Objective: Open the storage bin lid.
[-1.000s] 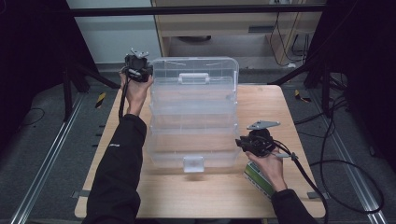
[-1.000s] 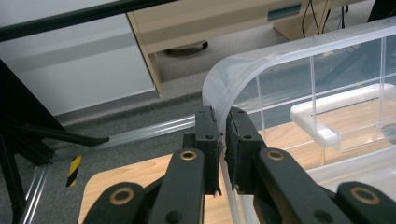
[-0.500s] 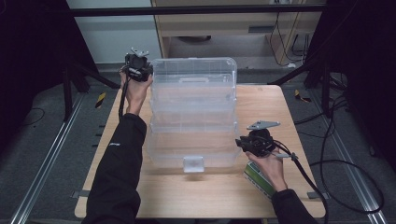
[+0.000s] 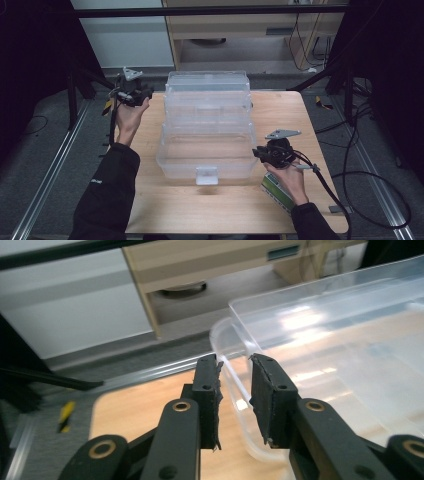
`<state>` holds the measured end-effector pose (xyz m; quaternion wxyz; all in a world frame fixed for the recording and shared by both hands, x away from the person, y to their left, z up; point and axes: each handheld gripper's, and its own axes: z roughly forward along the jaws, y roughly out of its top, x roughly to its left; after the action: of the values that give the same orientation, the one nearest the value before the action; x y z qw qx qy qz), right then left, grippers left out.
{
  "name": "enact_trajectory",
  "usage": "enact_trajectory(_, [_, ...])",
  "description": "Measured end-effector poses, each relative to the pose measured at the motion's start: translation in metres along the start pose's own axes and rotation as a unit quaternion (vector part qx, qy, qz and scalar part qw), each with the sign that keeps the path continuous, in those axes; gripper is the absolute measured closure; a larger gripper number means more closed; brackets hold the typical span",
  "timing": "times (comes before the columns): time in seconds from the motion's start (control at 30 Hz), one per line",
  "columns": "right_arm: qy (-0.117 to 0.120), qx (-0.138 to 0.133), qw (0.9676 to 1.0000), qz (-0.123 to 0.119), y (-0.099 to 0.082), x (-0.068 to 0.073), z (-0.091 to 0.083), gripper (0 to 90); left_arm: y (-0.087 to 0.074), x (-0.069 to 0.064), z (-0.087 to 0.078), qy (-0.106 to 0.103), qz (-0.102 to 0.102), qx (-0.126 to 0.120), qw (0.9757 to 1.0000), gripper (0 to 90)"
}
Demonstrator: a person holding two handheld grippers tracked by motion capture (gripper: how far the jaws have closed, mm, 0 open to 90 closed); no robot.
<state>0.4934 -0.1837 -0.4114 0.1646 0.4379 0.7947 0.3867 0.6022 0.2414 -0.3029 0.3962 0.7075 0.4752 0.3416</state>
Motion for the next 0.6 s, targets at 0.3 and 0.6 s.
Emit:
enact_trajectory(0.3, [0.001,-0.003,1.0000,0.000,0.000,-0.001,0.000,75.3,-0.035,-0.011,-0.040,-0.038,0.003,-0.003,0.9993,67.6])
enact_trajectory(0.6, [0.001,-0.003,1.0000,-0.002,0.000,-0.001,0.000,74.9,-0.090,-0.018,-0.056,-0.066,-0.016,0.022,0.9975,62.3])
